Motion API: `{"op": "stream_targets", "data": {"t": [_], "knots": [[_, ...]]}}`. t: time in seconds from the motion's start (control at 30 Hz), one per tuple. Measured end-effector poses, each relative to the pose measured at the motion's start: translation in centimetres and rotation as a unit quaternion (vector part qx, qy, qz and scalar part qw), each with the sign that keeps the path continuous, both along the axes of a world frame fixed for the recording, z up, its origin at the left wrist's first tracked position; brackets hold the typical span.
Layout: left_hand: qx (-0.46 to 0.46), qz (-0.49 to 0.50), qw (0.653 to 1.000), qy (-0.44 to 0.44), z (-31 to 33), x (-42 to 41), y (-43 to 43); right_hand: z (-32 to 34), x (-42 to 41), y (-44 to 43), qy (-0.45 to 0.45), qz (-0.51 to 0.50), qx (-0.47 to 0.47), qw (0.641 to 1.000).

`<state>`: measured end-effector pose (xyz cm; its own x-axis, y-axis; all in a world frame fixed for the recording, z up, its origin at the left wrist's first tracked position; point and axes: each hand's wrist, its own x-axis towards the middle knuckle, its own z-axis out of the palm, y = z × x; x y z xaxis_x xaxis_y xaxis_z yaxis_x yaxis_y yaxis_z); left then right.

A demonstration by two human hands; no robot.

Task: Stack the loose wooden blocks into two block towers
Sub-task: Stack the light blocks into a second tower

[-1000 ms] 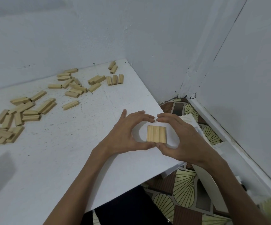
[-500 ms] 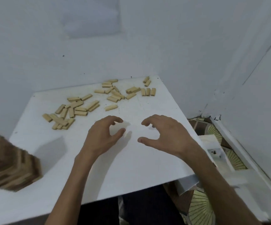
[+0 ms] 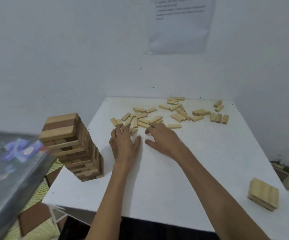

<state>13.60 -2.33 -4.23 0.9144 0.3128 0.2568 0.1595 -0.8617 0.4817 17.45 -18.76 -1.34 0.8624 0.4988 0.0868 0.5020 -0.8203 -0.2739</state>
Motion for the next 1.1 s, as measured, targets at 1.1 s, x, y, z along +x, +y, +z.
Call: {"op": "stream_targets", "data": {"t": [1.1], "knots": [[-0.052,-0.066,0.995,-0.045,0.8,0.1,-0.6,-1.9,-2.1,-1.6,-0.055,-0.115,0.022,0.992]]}}
